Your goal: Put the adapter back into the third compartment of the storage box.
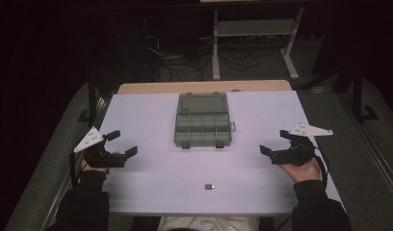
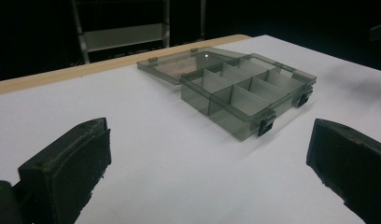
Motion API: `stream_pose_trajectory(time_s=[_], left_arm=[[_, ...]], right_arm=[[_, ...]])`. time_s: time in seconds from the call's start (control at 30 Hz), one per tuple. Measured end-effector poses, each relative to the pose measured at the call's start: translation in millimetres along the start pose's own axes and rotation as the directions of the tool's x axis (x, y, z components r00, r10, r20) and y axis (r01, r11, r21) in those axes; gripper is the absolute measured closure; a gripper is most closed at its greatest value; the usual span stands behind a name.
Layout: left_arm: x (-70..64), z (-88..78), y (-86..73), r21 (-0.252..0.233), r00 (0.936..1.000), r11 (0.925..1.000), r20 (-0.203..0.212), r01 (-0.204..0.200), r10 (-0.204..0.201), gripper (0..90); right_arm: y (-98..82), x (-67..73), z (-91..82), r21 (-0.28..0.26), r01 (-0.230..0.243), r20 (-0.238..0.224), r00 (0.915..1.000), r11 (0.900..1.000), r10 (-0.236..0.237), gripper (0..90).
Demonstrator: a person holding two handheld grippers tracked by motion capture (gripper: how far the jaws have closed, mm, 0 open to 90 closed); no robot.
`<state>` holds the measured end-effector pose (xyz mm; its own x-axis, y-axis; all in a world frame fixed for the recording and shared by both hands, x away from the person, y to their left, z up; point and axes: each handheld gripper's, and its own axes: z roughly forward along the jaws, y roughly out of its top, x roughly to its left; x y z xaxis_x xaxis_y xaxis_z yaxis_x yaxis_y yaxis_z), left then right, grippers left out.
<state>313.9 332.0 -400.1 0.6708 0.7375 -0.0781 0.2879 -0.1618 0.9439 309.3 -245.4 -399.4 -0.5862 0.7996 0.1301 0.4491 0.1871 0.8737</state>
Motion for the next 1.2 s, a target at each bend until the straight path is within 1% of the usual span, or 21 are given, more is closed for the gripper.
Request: stream_pose_trajectory(time_s=[0.33, 0.37, 0.5, 0.77, 1.03, 1.2], left_arm=[[-0.1, -0.4, 0.1, -0.004, 1.0, 1.0, -0.001, -0.002, 0.002, 0.0], [0.1, -0.7, 0.3, -0.003, 1.0, 1.0, 0.0, -0.008, 0.008, 0.0], [-0.3, -1.1, 0.4, -0.008, 1.0, 0.9999, 0.002, -0.009, 0.009, 0.0], [-0.9, -1.4, 0.5, -0.012, 0.9999, 0.9999, 0.002, -0.011, 0.011, 0.0], [-1.9, -1.0, 0.3, -0.008, 0.9999, 0.9999, 0.006, -0.013, 0.013, 0.0], [-2.0, -0.9, 0.3, -0.007, 0.9999, 0.9999, 0.003, -0.014, 0.014, 0.0]], right_arm=[[-0.1, 0.9, -0.3, 0.003, 0.002, -0.003, 1.0, 1.0, -0.002, 0.0], [-0.1, 0.9, -0.2, 0.003, 0.002, -0.003, 1.0, 1.0, -0.002, 0.0], [0.3, 1.3, -0.3, 0.003, 0.007, -0.004, 1.0, 1.0, -0.007, 0.0], [0.9, 1.8, -2.0, -0.004, 0.007, -0.003, 1.0, 1.0, -0.007, 0.0], [2.6, 4.6, -2.4, 0.004, 0.025, 0.01, 0.9996, 1.0, -0.025, 0.0], [4.7, 7.9, -1.3, 0.012, 0.032, 0.001, 0.9995, 0.999, -0.032, 0.0]])
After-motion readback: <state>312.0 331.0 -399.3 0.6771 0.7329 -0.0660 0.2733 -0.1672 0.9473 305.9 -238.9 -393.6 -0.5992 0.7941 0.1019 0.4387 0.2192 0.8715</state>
